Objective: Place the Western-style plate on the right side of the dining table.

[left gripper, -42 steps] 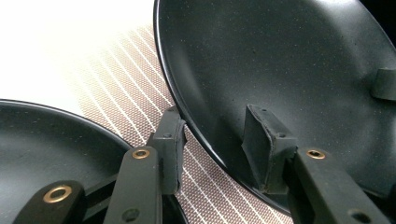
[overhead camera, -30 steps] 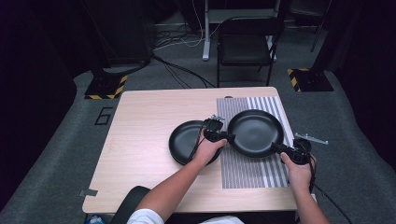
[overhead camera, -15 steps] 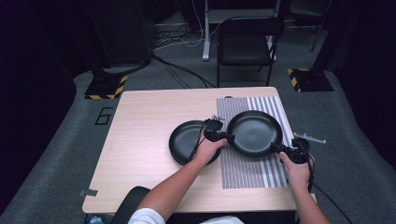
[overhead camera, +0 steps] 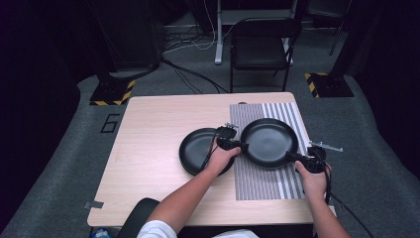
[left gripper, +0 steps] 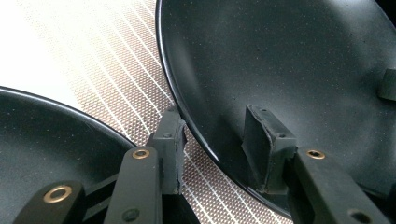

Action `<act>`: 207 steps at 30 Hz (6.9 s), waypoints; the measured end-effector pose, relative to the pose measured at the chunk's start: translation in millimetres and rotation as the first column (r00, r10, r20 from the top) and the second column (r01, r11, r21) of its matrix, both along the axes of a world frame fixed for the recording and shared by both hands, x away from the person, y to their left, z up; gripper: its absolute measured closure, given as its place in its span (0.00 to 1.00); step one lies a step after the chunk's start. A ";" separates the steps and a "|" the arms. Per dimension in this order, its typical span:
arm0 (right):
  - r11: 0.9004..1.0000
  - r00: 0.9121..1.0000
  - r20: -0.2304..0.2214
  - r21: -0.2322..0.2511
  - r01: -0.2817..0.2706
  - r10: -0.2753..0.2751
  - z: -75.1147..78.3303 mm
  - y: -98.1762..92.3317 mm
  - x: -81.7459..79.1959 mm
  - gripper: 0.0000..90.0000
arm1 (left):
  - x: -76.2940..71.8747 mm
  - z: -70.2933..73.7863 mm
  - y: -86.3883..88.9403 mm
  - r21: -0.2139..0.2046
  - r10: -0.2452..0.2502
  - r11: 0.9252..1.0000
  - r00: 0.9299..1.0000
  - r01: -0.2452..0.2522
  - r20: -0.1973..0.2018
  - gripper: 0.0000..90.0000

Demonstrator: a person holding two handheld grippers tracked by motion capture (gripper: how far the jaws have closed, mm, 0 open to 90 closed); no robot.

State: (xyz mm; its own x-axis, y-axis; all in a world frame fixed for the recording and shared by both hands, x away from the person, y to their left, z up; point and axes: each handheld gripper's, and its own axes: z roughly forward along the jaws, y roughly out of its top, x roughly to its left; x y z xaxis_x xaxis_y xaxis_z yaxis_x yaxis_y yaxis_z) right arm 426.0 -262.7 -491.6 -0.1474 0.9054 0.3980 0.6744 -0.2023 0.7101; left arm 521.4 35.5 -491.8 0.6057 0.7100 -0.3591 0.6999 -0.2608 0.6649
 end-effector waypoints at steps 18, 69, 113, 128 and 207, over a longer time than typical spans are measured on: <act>1.000 1.000 -0.023 0.012 0.017 -0.017 -7.2 -5.2 6.1 0.70 | 7.3 -3.0 -9.5 0.035 0.010 0.999 1.000 -0.009 -0.014 0.65; 0.997 0.991 -0.121 0.049 0.067 -0.061 -26.3 -11.1 10.9 0.68 | 8.1 -4.9 -22.7 0.147 0.018 0.989 1.000 -0.018 -0.003 0.66; 0.993 0.996 -0.060 -0.106 0.057 -0.064 -11.1 -15.5 0.9 0.63 | -0.8 21.3 15.7 0.051 0.038 0.998 0.998 -0.041 0.058 0.56; 0.981 0.999 0.003 -0.191 -0.034 0.036 11.7 11.8 0.6 0.65 | -3.9 24.7 56.5 0.016 0.091 0.996 0.993 -0.093 0.077 0.54; 0.653 0.666 0.053 -0.268 -0.708 0.744 -1.1 162.5 -30.1 0.56 | -68.5 -7.4 244.5 0.186 0.343 0.906 0.916 -0.381 0.206 0.45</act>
State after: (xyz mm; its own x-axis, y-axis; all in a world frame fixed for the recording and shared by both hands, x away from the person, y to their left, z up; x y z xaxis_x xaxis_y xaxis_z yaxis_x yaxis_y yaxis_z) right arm 395.9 -100.2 -492.7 -0.8325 0.5380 0.1324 0.4263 0.4693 0.7733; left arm 452.9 280.0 -499.2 0.3289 0.9403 -0.0881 0.6588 -0.1616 0.7347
